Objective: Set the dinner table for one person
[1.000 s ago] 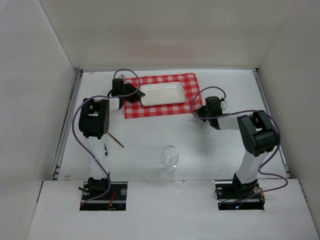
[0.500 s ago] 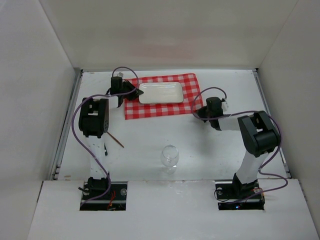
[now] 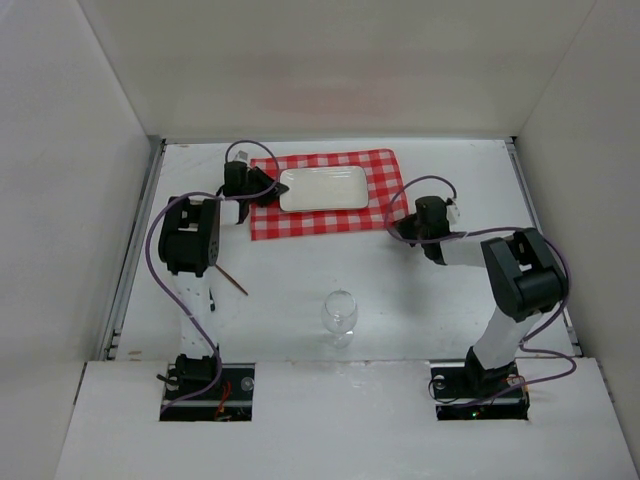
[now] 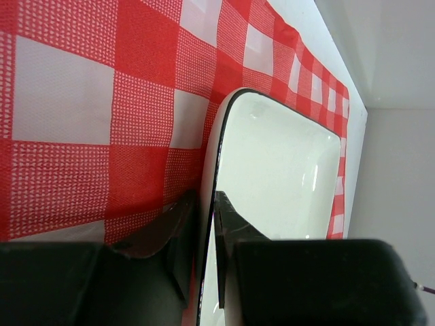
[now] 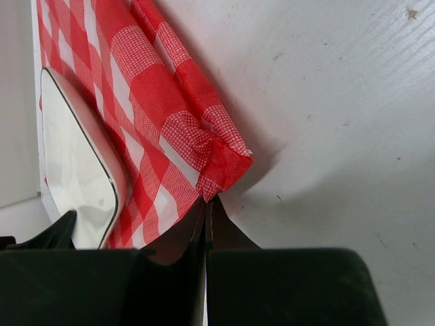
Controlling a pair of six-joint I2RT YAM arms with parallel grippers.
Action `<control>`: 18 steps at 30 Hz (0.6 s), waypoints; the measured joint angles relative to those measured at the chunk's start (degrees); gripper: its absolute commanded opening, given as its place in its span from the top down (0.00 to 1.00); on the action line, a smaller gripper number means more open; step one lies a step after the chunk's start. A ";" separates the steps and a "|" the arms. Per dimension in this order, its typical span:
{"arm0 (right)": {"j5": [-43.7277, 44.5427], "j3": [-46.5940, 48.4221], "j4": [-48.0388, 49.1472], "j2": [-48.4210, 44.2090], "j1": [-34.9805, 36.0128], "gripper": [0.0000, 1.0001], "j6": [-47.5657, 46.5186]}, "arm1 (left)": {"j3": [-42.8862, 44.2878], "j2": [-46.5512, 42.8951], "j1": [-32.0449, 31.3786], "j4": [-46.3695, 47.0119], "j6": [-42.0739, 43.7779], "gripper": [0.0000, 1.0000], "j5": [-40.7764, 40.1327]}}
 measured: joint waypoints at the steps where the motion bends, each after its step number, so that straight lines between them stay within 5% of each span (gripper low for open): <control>1: 0.04 -0.04 0.00 -0.07 0.02 0.97 -0.09 | -0.44 -0.15 -0.13 0.61 -0.13 0.94 -0.31; 6: 0.31 -0.72 0.04 -0.11 0.02 0.91 -0.35 | -2.38 -1.42 -0.44 1.49 -0.55 0.91 -1.75; 11: 0.76 -1.95 -0.61 -1.40 0.02 0.53 -0.98 | -3.91 -3.26 -0.42 1.09 -1.60 0.66 -2.49; 18: 2.58 -2.51 -2.32 -6.58 0.07 0.30 -4.90 | -9.42 -13.09 0.94 1.79 -2.91 0.49 -4.57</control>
